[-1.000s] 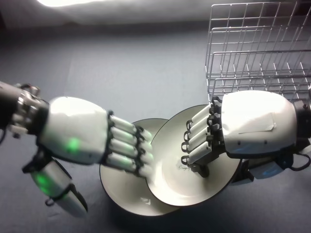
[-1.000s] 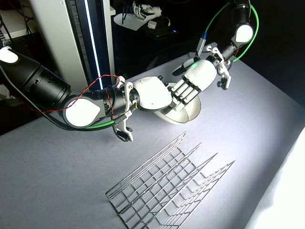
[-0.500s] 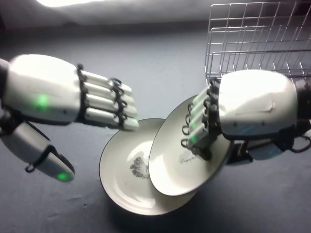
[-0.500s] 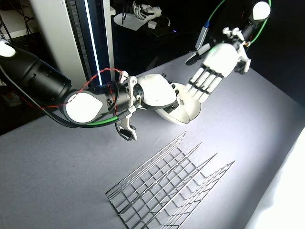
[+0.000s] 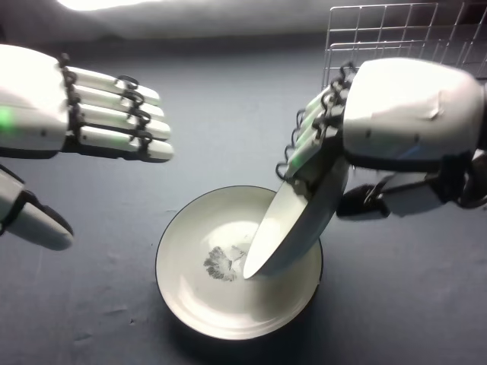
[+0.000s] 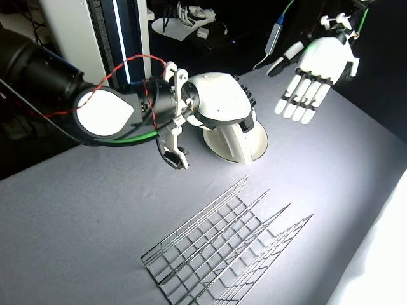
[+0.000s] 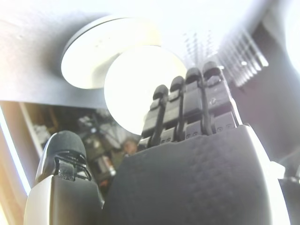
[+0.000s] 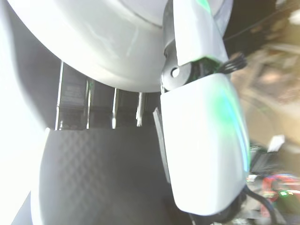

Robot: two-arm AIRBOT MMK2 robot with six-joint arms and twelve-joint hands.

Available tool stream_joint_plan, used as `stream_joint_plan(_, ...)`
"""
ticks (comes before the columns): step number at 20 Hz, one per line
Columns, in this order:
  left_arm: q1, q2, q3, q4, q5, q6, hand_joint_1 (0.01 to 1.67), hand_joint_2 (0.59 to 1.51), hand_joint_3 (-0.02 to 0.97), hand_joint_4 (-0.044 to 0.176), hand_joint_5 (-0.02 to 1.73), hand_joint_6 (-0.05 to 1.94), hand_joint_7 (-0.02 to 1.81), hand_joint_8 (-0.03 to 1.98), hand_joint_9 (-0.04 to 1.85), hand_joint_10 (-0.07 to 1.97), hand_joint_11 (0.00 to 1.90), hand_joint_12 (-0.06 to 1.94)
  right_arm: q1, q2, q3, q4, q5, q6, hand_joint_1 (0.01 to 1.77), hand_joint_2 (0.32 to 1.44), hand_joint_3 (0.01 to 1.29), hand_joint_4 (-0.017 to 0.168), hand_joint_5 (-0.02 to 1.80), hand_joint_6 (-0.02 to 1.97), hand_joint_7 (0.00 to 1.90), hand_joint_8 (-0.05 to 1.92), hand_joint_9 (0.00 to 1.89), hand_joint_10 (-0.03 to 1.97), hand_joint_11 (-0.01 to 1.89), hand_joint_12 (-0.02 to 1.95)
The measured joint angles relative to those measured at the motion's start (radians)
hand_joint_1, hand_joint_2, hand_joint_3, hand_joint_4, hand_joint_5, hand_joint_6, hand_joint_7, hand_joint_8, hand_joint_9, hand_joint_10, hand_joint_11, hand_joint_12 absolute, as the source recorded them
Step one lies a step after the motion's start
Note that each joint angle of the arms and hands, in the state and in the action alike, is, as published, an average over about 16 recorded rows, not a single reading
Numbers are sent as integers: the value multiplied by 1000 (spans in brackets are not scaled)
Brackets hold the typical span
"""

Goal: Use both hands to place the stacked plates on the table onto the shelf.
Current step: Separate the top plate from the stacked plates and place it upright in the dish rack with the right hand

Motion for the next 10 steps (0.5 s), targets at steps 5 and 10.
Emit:
stream_joint_plan(5, -7, 30, 3, 0, 2, 1, 14, 1125, 16, 0, 19, 6, 16, 15, 19, 8, 16, 11, 52, 34, -49, 134, -63, 3, 1328, 1001, 12, -3, 924, 1024, 1014, 871, 938, 1181, 843, 1432)
stream_joint_plan(10, -2, 41, 12, 0, 6, 6, 14, 1124, 16, 0, 20, 6, 17, 15, 19, 8, 17, 11, 110, 50, -79, 288, -149, 6, 1339, 1000, 12, -2, 919, 1028, 1018, 858, 941, 1179, 850, 1435)
